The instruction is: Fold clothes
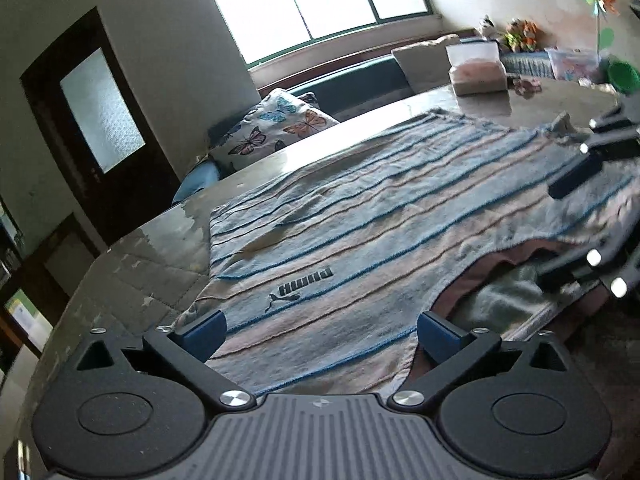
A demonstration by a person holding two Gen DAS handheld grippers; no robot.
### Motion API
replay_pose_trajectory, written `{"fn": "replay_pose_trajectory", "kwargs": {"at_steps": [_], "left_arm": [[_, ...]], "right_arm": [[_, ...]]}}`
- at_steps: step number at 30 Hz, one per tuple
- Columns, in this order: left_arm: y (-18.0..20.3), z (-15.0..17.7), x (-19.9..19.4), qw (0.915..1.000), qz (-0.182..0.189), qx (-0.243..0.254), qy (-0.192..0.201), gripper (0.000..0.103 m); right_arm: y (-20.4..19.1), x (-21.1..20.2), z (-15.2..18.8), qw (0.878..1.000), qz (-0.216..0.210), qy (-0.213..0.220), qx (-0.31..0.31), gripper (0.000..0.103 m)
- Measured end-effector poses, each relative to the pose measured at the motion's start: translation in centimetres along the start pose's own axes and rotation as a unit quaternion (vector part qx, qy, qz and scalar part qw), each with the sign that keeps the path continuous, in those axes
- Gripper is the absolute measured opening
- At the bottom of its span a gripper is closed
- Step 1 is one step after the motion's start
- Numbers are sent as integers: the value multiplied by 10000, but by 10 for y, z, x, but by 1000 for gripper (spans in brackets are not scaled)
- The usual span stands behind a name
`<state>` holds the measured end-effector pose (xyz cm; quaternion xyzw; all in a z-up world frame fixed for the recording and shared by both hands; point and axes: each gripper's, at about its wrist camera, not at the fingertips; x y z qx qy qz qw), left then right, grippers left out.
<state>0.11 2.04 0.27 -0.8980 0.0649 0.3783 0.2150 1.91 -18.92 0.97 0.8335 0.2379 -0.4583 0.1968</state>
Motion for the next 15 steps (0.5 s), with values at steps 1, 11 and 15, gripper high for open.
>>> {"fn": "replay_pose_trajectory", "kwargs": {"at_steps": [1, 11, 15], "left_arm": [[-1, -1, -1, 10000, 37, -67, 14, 103], [15, -21, -3, 9991, 326, -190, 207, 103], [30, -25, -3, 9984, 502, -90, 247, 103]], "right_arm": [[1, -3, 3, 10000, 2, 35, 28, 83], [34, -32, 33, 9936, 276, 286, 1058, 84], [42, -29, 47, 9916, 387, 92, 1233, 88]]}}
Point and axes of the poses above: each gripper's, at about its wrist camera, not at the fingertips, and x roughly the way its jaws point, y to its right, z to its underside, and after that the axes turned 14 degrees about -y, right-handed
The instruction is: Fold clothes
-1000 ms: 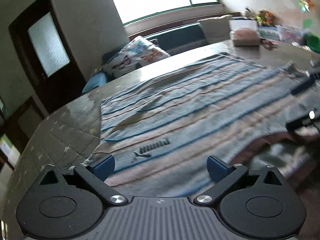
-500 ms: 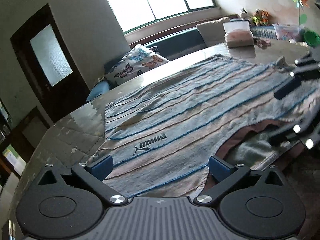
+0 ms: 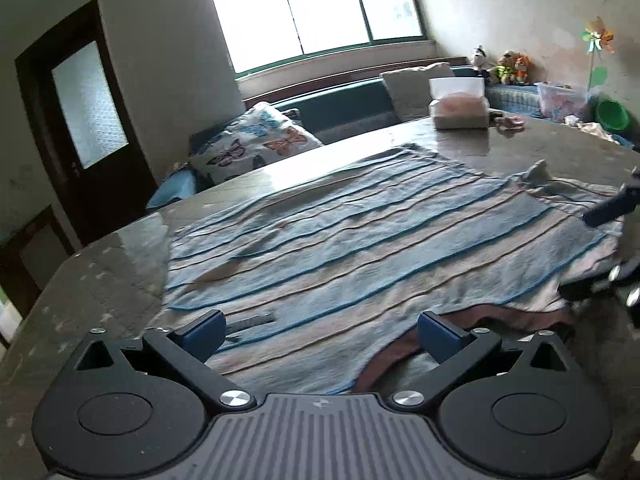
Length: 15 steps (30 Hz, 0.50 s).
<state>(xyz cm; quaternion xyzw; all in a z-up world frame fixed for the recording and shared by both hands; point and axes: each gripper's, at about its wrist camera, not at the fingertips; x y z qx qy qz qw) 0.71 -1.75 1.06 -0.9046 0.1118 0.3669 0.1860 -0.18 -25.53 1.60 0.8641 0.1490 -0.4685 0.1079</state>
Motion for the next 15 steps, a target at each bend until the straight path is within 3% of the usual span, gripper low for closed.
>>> {"fn": "replay_pose_trajectory", "kwargs": {"at_steps": [6, 12, 15], "left_arm": [[14, -7, -3, 9997, 137, 121, 130, 103], [27, -18, -1, 9993, 244, 150, 246, 103], [37, -19, 3, 9990, 295, 253, 230, 103]], "right_arm": [[-2, -4, 13, 9998, 96, -110, -159, 88], [12, -10, 11, 9994, 230, 87, 224, 88], [15, -3, 15, 9988, 435, -11, 242, 88]]}}
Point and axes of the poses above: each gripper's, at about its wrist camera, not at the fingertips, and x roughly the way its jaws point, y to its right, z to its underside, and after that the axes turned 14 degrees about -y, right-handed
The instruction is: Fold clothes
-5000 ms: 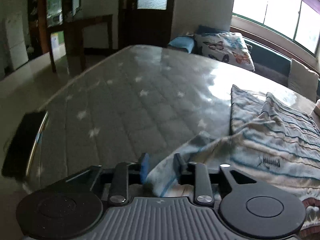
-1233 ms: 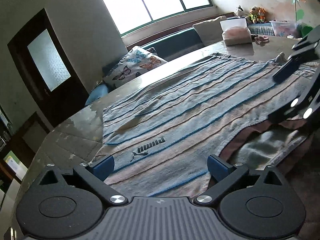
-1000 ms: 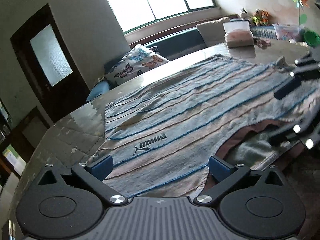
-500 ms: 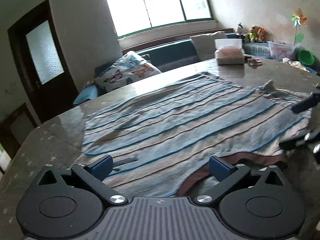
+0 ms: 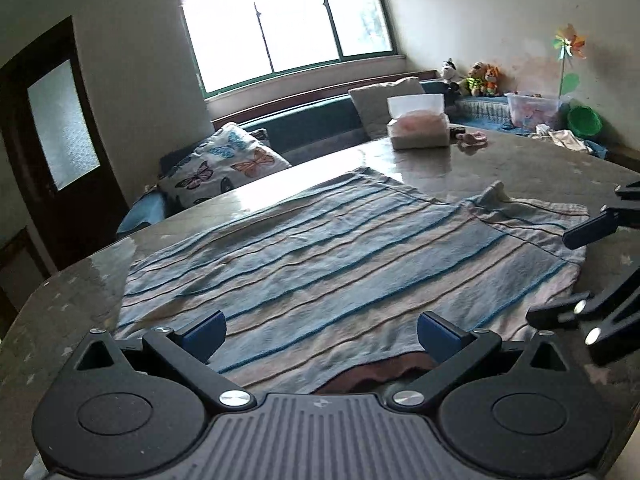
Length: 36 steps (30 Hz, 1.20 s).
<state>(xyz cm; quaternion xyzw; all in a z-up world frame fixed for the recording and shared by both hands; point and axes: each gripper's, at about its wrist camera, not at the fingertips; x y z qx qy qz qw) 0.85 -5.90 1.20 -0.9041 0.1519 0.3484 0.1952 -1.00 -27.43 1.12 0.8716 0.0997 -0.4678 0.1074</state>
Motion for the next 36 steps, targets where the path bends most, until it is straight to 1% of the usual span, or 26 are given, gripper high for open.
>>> {"fn": "replay_pose_trajectory", "kwargs": {"at_steps": [1, 4, 8, 12, 15, 19, 20, 22, 24, 25, 26, 28, 29, 32, 36], "left_arm": [[4, 0, 2, 10000, 10, 54, -12, 103], [12, 4, 6, 9998, 10, 191, -69, 103], [17, 8, 10, 9996, 54, 219, -167, 103], [13, 8, 9, 9998, 86, 126, -163, 103], [9, 7, 8, 9998, 115, -4, -179, 103], [4, 7, 9, 9995, 130, -161, -229, 103], [3, 7, 9, 9994, 135, -186, -250, 103], [1, 8, 10, 9993, 125, -218, -274, 103], [1, 9, 10, 9992, 128, -250, -300, 103], [0, 9, 11, 9991, 127, -267, -313, 103], [0, 9, 11, 9990, 126, -281, -316, 103], [-1, 9, 11, 9990, 119, -306, -311, 103], [-2, 9, 10, 9990, 114, -323, -304, 103], [-6, 10, 9, 9988, 98, -391, -291, 103], [-11, 11, 8, 9983, 78, -502, -301, 103]], "right_arm": [[0, 2, 2, 10000, 59, -48, -31, 88], [4, -4, 7, 10000, -29, -14, 34, 88], [25, -14, 8, 9990, 37, 138, 432, 88], [56, -14, 8, 9940, 447, 190, 976, 86], [80, -8, 10, 9875, 569, 136, 1467, 80], [99, 1, 12, 9797, 570, 67, 1921, 66], [102, 4, 12, 9775, 571, 24, 2029, 59], [106, 8, 14, 9744, 590, 0, 2167, 52], [106, 10, 15, 9729, 671, 15, 2211, 41], [105, 10, 15, 9723, 709, 24, 2225, 26], [106, 9, 15, 9717, 679, 38, 2263, 14], [107, 6, 15, 9705, 596, 99, 2332, 9], [107, 3, 14, 9702, 557, 145, 2352, 8], [102, -10, 8, 9725, 505, 348, 2247, 7], [87, -32, -3, 9782, 158, 649, 1966, 7]]}}
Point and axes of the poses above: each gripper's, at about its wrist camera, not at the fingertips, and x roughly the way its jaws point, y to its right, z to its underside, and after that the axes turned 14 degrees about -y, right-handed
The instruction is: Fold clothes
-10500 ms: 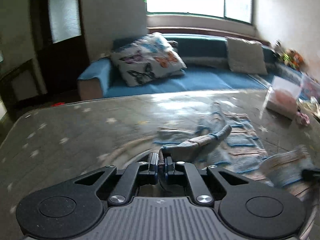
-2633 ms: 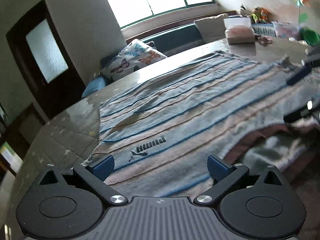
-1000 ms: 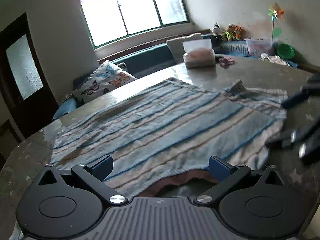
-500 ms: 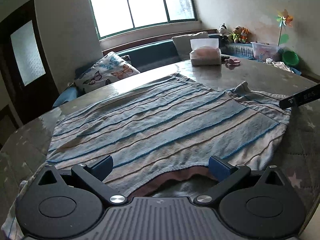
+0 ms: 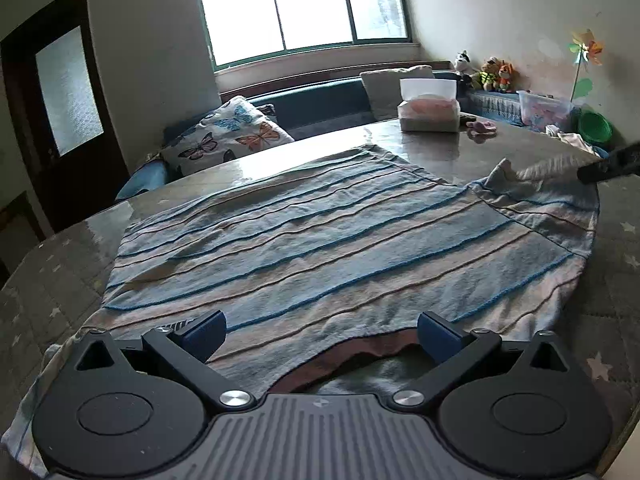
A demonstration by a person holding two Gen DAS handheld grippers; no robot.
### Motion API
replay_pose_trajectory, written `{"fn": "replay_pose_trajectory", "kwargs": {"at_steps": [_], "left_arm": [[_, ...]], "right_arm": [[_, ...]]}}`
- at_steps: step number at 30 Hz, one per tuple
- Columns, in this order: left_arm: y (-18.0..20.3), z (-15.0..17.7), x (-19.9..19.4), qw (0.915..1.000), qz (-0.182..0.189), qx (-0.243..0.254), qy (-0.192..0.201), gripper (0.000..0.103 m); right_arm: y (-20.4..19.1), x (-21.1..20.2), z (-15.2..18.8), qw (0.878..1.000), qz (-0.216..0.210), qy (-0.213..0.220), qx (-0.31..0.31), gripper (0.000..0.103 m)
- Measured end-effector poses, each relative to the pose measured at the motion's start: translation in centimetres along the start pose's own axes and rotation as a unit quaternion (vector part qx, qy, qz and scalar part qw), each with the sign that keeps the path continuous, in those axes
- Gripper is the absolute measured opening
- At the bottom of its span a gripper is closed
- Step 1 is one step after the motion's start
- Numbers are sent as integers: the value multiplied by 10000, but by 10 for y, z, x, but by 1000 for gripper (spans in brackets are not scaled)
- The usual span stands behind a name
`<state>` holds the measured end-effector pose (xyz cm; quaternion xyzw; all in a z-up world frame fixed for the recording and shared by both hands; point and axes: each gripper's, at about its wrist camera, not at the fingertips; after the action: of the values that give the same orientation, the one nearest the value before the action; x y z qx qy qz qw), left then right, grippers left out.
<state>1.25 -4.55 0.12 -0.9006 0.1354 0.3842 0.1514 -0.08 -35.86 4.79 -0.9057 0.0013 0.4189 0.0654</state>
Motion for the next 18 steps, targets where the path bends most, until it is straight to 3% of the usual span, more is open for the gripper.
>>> {"fn": "replay_pose_trajectory", "kwargs": {"at_steps": [6, 12, 18], "left_arm": [[-7, 4, -3, 9999, -37, -127, 0, 103], [-13, 8, -4, 9997, -93, -220, -32, 103], [-19, 9, -5, 9995, -140, -294, -42, 103]], "right_arm": [[-46, -12, -8, 9954, -735, 92, -602, 7], [-92, 11, -1, 9864, -1198, -223, -1107, 8], [-96, 23, 5, 9838, -1255, -416, -1214, 26]]}}
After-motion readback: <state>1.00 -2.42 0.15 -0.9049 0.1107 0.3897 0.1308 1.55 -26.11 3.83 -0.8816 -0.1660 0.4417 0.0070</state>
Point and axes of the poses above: each gripper's, at about its wrist camera, not at the fingertips, and x roughly the way its jaws point, y to its right, z to its underside, and after that the axes turned 14 degrees about -y, right-handed
